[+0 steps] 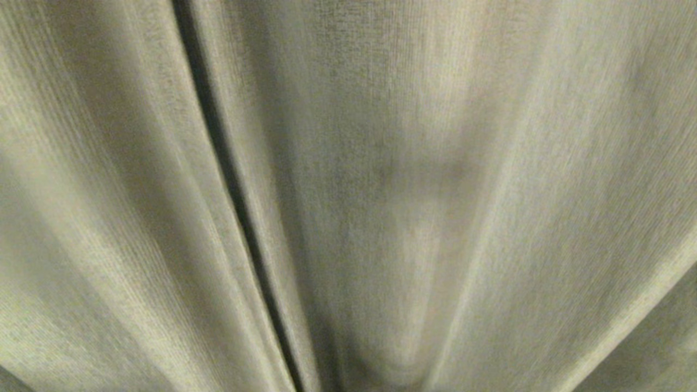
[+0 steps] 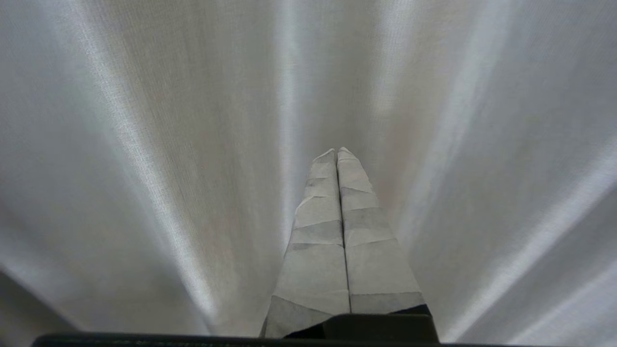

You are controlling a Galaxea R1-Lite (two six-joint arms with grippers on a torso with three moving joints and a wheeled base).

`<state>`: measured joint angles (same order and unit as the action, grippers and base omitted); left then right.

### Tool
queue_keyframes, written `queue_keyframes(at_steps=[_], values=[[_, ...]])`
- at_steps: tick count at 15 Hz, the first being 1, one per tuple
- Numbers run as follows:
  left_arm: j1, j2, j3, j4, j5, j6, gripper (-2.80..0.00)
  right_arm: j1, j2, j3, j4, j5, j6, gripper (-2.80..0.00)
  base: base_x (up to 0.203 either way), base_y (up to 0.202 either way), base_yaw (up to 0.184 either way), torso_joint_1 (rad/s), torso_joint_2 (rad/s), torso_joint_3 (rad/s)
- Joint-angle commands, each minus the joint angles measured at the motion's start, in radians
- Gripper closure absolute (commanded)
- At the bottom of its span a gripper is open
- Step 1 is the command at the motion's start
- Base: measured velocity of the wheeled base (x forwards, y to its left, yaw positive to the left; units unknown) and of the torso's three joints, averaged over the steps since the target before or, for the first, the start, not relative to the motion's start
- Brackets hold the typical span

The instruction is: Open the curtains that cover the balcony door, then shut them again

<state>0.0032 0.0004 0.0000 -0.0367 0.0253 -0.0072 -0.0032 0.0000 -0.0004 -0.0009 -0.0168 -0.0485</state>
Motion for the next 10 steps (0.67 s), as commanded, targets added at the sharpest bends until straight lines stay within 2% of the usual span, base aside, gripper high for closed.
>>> queue_keyframes(at_steps=[1, 10], values=[[0.000, 0.000, 0.000, 0.000, 0.001, 0.000, 0.00, 0.000, 0.000, -0.001, -0.001, 0.000, -0.001, 0.00, 0.000, 0.000, 0.000, 0.000, 0.00, 0.000], [0.000, 0.000, 0.000, 0.000, 0.001, 0.000, 0.00, -0.001, 0.000, 0.000, -0.001, 0.000, -0.001, 0.00, 0.000, 0.000, 0.000, 0.000, 0.00, 0.000]])
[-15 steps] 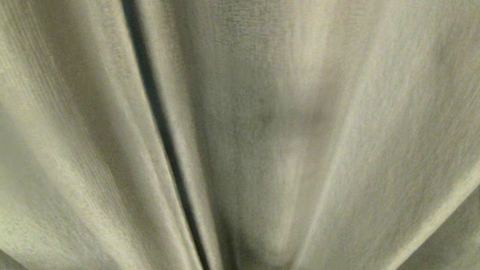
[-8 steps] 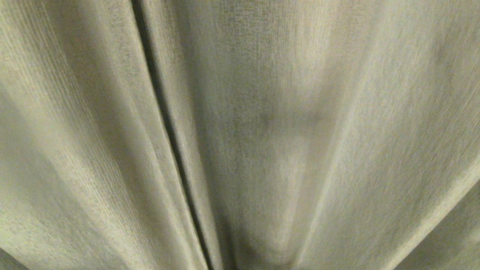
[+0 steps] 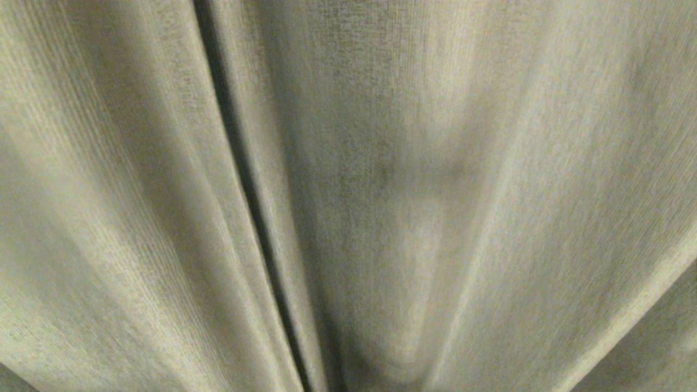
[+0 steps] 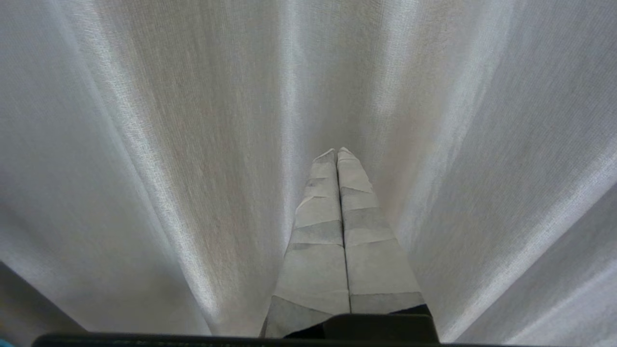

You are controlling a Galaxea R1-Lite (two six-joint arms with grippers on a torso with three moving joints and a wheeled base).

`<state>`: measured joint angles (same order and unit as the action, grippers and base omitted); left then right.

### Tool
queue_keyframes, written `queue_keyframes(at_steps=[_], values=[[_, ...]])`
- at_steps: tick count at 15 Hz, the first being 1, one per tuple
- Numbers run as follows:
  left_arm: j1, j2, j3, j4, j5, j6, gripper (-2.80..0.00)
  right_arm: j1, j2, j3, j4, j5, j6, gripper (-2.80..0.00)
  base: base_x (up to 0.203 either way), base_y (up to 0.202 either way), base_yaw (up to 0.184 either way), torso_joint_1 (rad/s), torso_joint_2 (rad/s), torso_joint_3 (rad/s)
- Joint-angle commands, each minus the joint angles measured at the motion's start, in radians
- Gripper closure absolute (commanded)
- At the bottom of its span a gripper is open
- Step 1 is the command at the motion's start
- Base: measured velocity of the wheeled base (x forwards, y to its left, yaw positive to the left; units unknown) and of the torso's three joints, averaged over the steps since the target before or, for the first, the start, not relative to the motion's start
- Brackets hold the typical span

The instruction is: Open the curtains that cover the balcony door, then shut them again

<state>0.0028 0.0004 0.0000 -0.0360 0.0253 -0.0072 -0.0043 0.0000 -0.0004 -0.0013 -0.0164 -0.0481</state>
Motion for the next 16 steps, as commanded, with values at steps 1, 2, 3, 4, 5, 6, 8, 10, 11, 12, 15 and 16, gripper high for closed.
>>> queue_keyframes(at_steps=[1, 2, 3, 4, 5, 6, 8, 10, 11, 12, 15, 16], values=[[0.000, 0.000, 0.000, -0.001, 0.001, 0.000, 0.00, 0.000, 0.000, 0.000, 0.000, 0.000, 0.000, 0.00, 0.000, 0.000, 0.000, 0.000, 0.00, 0.000], [0.001, 0.000, 0.000, -0.001, 0.001, 0.000, 0.00, 0.000, 0.000, 0.000, -0.002, 0.001, 0.001, 0.00, 0.000, 0.000, 0.000, 0.000, 0.00, 0.000], [0.000, 0.000, 0.000, -0.001, 0.001, 0.000, 0.00, 0.001, 0.000, 0.000, -0.002, 0.001, 0.001, 0.00, 0.000, 0.000, 0.000, 0.000, 0.00, 0.000], [0.000, 0.000, 0.000, -0.001, 0.001, 0.000, 0.00, 0.001, 0.000, -0.001, 0.000, 0.000, 0.002, 0.00, 0.000, 0.000, 0.000, 0.000, 0.00, 0.000], [0.000, 0.000, 0.000, -0.001, 0.001, 0.000, 0.00, 0.000, 0.000, 0.000, -0.001, 0.000, 0.009, 0.00, 0.000, 0.000, 0.000, 0.000, 0.00, 0.000], [0.000, 0.000, 0.000, -0.001, -0.001, 0.000, 0.00, 0.000, 0.000, 0.000, -0.002, 0.000, 0.014, 0.00, 0.000, 0.000, 0.000, 0.000, 0.00, 0.000], [0.000, 0.000, 0.000, -0.001, 0.000, 0.000, 0.00, 0.000, 0.000, -0.001, 0.000, 0.000, 0.017, 0.00, 0.000, 0.000, 0.000, 0.000, 0.00, 0.000], [0.000, 0.000, 0.000, -0.001, 0.000, 0.000, 0.00, 0.001, 0.000, -0.001, 0.000, 0.000, 0.017, 0.00, 0.000, 0.000, 0.000, 0.000, 0.00, 0.000], [0.001, 0.000, 0.000, -0.001, -0.001, 0.000, 0.00, 0.001, 0.000, -0.003, 0.004, 0.000, 0.017, 0.00, 0.000, 0.000, 0.000, 0.000, 0.00, 0.000], [0.000, 0.000, 0.000, -0.001, 0.001, 0.000, 0.00, 0.001, 0.000, -0.003, 0.006, -0.001, 0.017, 0.00, 0.000, 0.000, 0.000, 0.000, 0.00, 0.000], [0.000, 0.000, 0.000, -0.001, 0.000, 0.000, 0.00, 0.001, 0.000, -0.001, -0.001, -0.002, 0.023, 0.00, 0.000, 0.000, 0.000, 0.000, 0.00, 0.000], [0.000, 0.000, 0.000, -0.001, 0.001, 0.000, 0.00, 0.001, 0.000, -0.001, -0.002, -0.004, 0.039, 0.00, 0.000, 0.000, 0.000, 0.000, 0.00, 0.000]])
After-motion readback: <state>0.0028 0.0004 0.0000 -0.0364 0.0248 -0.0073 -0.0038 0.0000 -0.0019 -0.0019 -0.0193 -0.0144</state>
